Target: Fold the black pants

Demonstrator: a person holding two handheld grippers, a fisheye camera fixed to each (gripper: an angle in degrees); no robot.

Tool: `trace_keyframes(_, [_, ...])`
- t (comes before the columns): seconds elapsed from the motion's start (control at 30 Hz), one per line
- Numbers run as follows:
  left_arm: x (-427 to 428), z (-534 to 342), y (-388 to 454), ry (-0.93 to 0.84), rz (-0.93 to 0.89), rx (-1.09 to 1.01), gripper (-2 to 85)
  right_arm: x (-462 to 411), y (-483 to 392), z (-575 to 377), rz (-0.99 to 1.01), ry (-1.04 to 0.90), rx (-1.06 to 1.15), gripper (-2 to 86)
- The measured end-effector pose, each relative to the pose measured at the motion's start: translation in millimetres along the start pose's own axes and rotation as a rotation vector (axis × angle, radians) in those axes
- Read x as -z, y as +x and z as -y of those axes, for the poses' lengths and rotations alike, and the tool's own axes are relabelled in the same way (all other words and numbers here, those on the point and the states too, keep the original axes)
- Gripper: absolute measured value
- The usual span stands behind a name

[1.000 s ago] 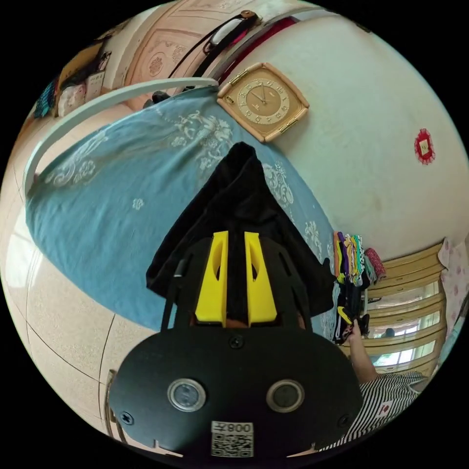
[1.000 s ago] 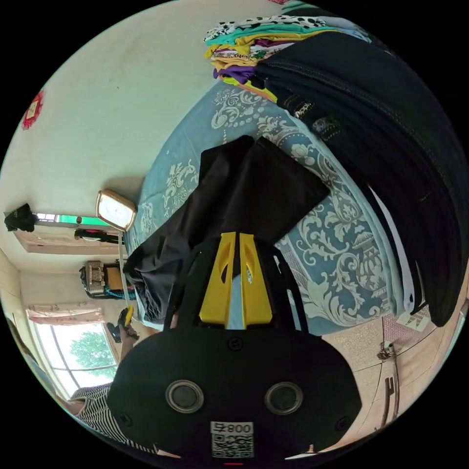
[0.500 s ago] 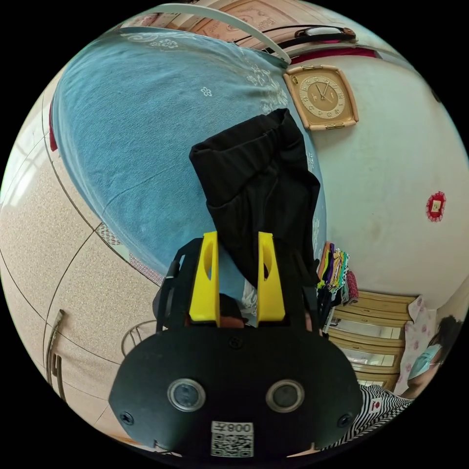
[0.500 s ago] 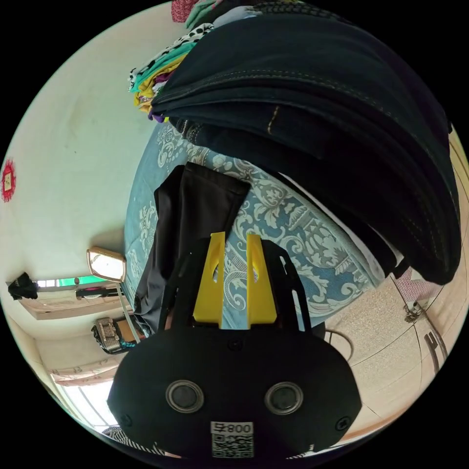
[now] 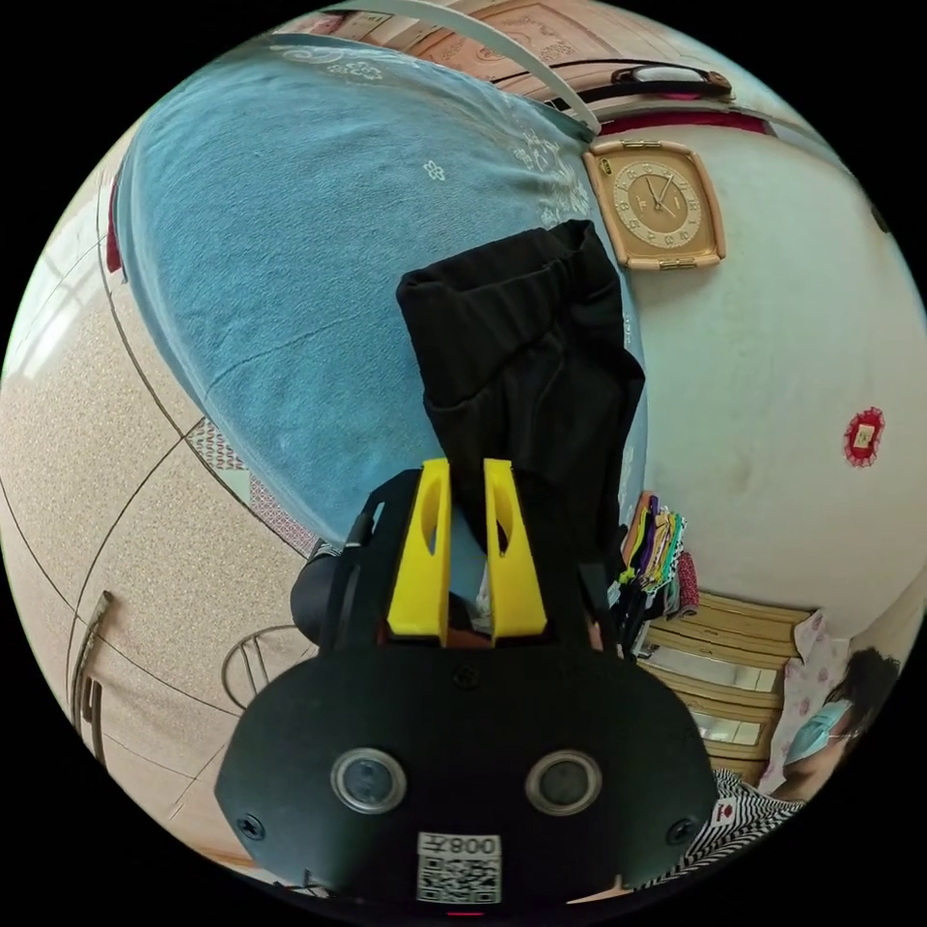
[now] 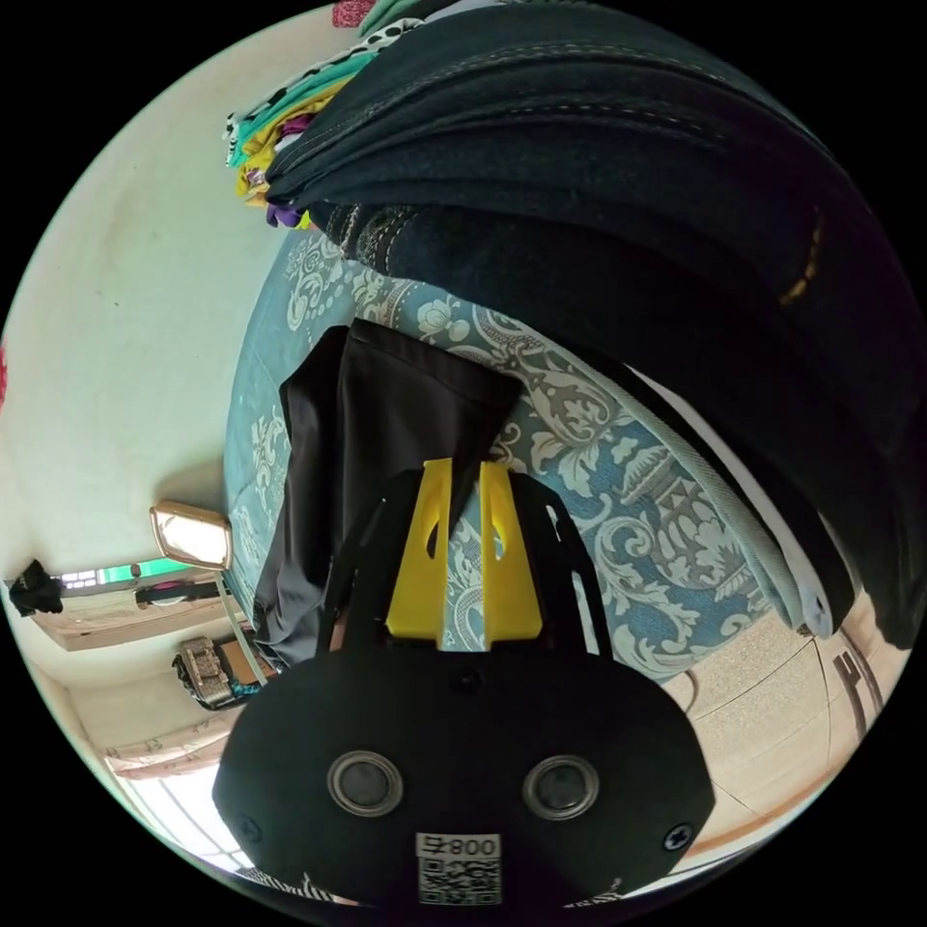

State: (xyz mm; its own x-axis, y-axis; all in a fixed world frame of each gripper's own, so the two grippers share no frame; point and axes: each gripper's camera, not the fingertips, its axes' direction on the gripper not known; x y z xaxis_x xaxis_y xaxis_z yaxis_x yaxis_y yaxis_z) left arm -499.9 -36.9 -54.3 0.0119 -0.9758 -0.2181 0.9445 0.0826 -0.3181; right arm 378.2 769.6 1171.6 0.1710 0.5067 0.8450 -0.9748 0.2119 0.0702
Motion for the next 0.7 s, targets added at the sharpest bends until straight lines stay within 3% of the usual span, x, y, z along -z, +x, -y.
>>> trace_keyframes(0.17, [3, -8, -7, 0.01, -0.1, 0.074, 3.4, 3, 21, 1, 0.056, -0.053, 0.017, 1.5])
trace_keyframes(0.7, [89, -6, 75, 0.034, -0.124, -0.123, 2.6, 81, 68, -67, 0.066, -0.078, 0.21, 0.4])
